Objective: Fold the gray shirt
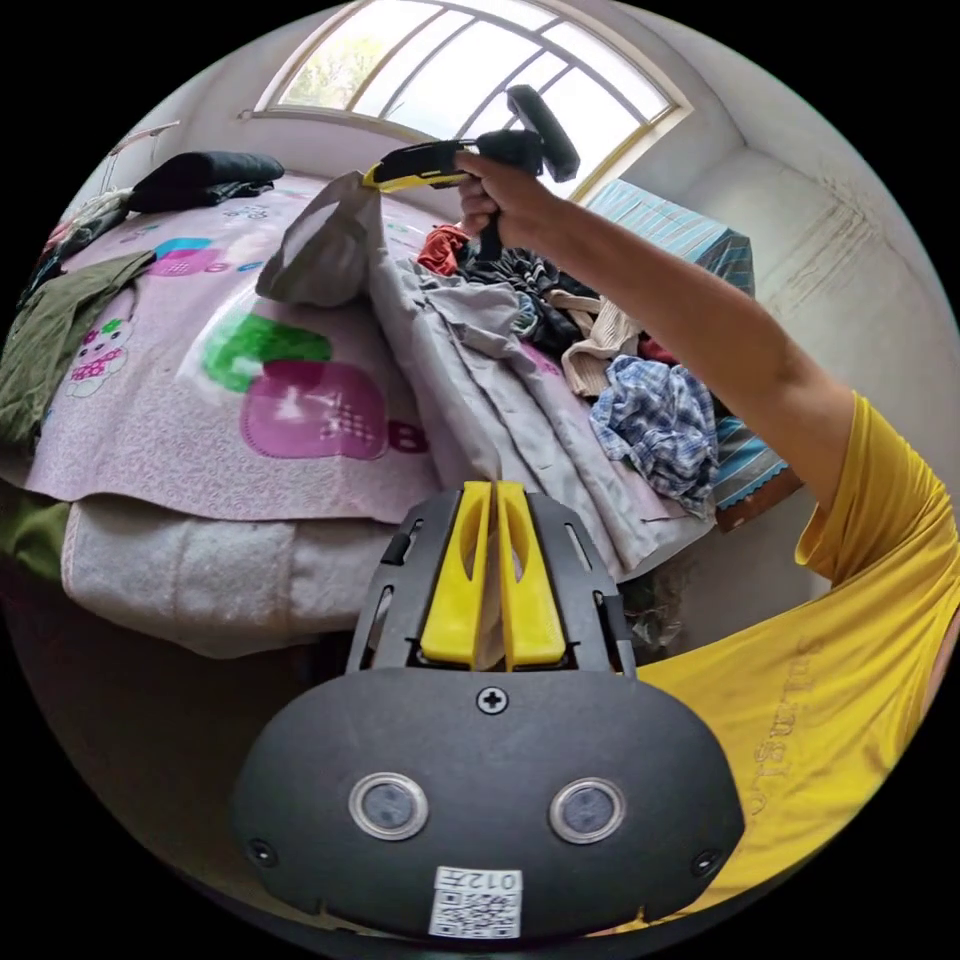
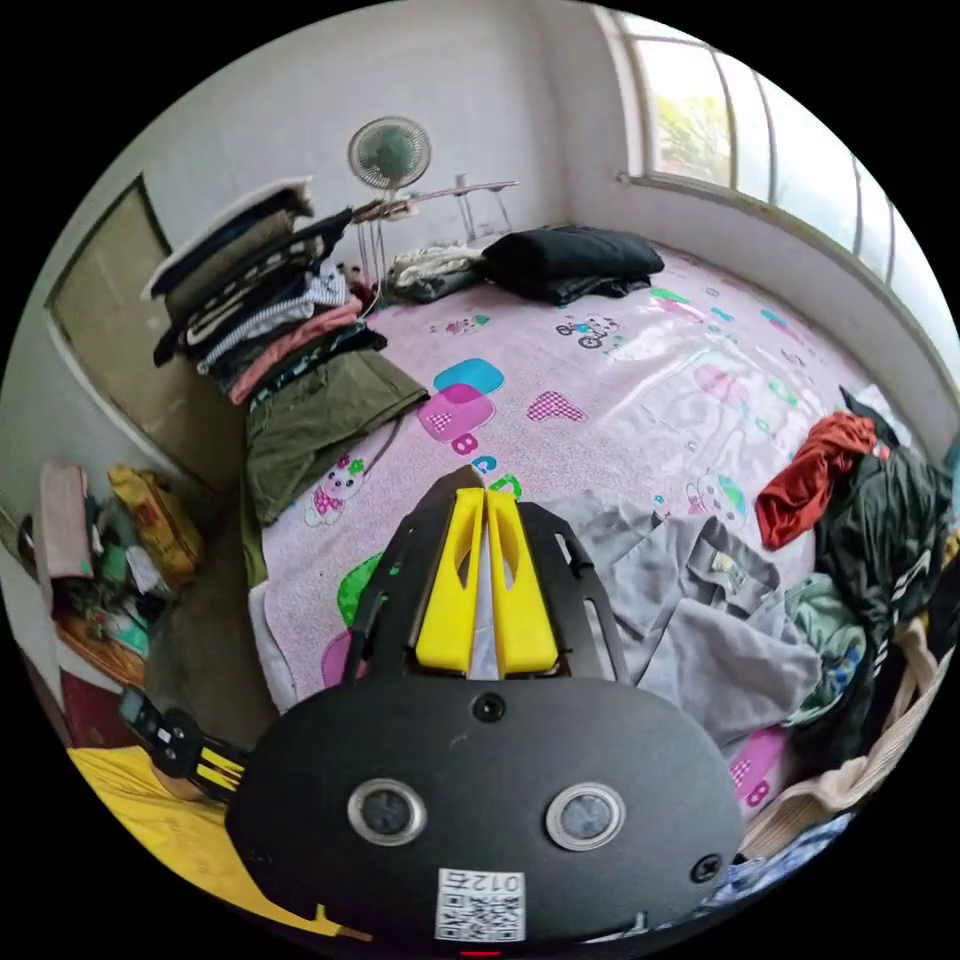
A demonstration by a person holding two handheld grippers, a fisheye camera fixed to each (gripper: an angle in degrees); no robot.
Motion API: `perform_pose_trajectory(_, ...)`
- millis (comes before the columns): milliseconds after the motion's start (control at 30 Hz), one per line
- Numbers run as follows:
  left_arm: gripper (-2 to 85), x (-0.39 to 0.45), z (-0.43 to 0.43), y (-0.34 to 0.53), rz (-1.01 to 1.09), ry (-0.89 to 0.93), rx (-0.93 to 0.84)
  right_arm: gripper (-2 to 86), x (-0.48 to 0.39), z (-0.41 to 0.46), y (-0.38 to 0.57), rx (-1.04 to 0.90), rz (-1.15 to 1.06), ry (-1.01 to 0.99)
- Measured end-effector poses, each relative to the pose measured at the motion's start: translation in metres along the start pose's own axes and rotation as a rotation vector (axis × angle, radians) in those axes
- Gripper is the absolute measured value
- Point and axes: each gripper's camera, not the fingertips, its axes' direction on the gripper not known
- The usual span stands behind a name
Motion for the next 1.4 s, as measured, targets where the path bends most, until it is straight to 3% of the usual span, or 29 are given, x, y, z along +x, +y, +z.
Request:
perform_pose_trajectory(133, 0.4, 0.02, 0.025, -0.033, -0.007, 0.068, -0.041, 0.3, 0.078, -0.036, 0.028, 0.108, 0.205, -0.128)
perform_pose_trajectory(367, 0.5, 0.064, 0.084, -0.078, 0.081, 0.009, -0.208, 0.7, 0.197, -0.081, 0.116, 0.268, 0.499, -0.304)
perform_pose_trajectory(700, 1.2, 0.079, 0.133, -0.113, 0.085, -0.028, -0.373, 1.0, 0.271, -0.106, 0.213, 0.328, 0.731, -0.287)
perform_pose_trajectory(933, 0.9, 0.088, 0.092, -0.127, 0.162, 0.138, -0.185, 0.8, 0.244, -0.172, 0.26, 0.37, 0.588, -0.182)
perform_pose_trajectory(1133, 0.5, 0.061, 0.11, -0.13, 0.058, -0.047, -0.237, 0.9, 0.178, -0.177, 0.303, 0.2, 0.344, -0.227)
perform_pose_trajectory(1233, 0.5, 0.062, 0.133, -0.134, 0.093, -0.01, -0.345, 0.8, 0.156, -0.167, 0.317, 0.133, 0.284, -0.2)
perform_pose_trajectory(1400, 0.4, 0.063, 0.113, -0.173, 0.167, -0.081, -0.242, 0.9, 0.145, -0.168, 0.315, 0.118, 0.212, -0.166)
